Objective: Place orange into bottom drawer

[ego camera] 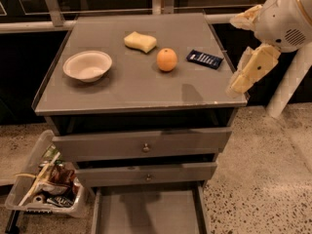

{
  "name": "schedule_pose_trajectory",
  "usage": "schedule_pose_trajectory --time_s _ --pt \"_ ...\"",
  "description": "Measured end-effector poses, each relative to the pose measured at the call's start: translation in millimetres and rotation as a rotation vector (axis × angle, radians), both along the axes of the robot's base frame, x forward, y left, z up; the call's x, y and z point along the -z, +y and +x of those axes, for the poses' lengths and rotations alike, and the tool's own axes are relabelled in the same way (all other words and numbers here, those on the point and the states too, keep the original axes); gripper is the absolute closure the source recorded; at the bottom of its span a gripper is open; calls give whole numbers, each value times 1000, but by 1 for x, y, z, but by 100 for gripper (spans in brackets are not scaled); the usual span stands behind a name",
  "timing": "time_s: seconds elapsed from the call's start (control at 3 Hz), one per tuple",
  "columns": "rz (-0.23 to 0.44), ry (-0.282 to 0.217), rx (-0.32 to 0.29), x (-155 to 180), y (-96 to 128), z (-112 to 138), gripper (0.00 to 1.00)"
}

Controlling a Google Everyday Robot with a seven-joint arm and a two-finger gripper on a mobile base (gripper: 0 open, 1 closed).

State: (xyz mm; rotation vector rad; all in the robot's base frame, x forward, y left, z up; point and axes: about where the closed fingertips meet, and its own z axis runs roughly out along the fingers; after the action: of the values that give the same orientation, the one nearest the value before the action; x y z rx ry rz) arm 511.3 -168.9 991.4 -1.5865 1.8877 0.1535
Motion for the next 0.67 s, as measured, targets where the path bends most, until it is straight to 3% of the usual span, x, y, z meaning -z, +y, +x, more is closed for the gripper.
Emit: schedule_pose_trajectory --time_s 0.67 --pt "-20 -15 0 -2 3 -5 0"
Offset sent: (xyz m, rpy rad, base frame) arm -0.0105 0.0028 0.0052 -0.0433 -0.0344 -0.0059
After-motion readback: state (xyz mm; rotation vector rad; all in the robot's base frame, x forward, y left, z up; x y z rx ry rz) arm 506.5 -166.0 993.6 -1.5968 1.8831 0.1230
